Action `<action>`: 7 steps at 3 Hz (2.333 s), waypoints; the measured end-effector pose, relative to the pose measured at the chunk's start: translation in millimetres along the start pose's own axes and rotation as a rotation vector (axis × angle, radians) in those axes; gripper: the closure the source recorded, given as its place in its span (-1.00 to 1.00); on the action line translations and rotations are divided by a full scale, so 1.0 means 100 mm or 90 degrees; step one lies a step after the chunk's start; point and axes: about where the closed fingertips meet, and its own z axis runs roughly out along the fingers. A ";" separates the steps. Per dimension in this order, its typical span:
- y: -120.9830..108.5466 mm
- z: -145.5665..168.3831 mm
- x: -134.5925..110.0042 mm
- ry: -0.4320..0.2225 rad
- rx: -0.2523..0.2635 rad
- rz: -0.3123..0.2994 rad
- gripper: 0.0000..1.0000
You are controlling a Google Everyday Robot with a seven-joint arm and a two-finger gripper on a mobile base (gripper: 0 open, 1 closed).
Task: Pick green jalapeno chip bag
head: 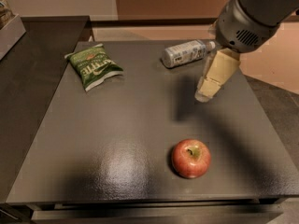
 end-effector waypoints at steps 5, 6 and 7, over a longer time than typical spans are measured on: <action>-0.48 1.20 -1.63 -0.095 -0.024 0.020 -1.00; -0.45 1.41 -1.78 -0.105 -0.036 0.018 -1.00; -0.43 1.62 -1.93 -0.112 -0.058 0.018 -1.00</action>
Offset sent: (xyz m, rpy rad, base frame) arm 0.1066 0.1277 -0.0172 0.1757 -0.0063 0.0078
